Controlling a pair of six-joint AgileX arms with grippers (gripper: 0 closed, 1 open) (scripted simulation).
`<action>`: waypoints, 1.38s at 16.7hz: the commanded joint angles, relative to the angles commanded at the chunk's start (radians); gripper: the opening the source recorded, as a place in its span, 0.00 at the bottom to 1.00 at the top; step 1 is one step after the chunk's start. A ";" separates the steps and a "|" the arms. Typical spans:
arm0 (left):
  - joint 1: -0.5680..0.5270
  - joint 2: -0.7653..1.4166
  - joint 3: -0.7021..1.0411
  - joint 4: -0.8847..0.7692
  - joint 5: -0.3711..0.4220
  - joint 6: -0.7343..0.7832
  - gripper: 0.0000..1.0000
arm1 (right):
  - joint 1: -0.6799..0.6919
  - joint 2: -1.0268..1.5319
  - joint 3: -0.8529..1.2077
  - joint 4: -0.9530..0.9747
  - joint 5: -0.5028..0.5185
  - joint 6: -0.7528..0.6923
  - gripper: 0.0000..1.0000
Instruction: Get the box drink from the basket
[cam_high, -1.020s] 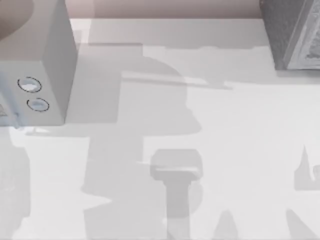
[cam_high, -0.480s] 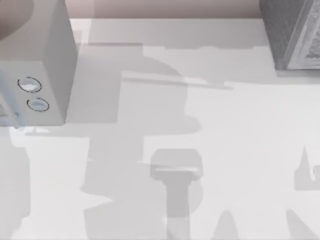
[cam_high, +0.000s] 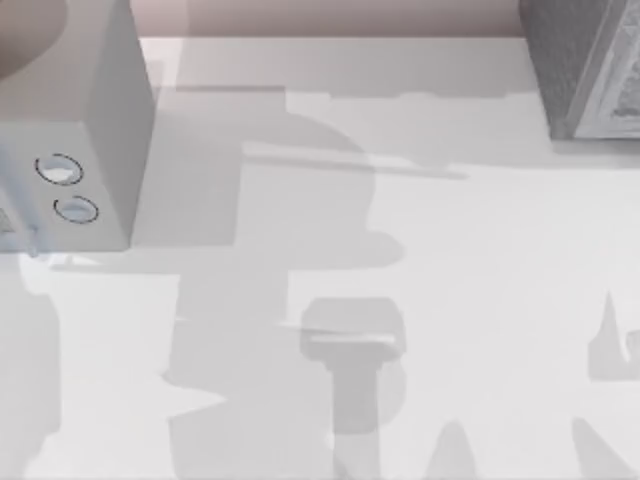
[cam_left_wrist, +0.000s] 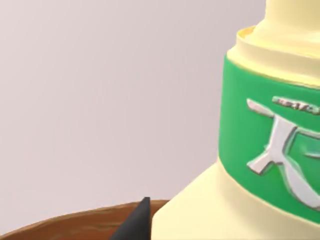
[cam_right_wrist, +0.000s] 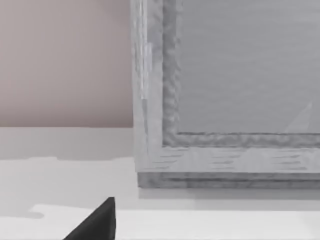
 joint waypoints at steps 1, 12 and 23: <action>0.000 0.000 0.000 0.000 0.000 0.000 0.00 | 0.000 0.000 0.000 0.000 0.000 0.000 1.00; 0.002 -0.015 0.044 -0.040 -0.005 -0.001 0.00 | 0.000 0.000 0.000 0.000 0.000 0.000 1.00; -0.004 0.002 0.549 -0.512 -0.014 -0.001 0.00 | 0.000 0.000 0.000 0.000 0.000 0.000 1.00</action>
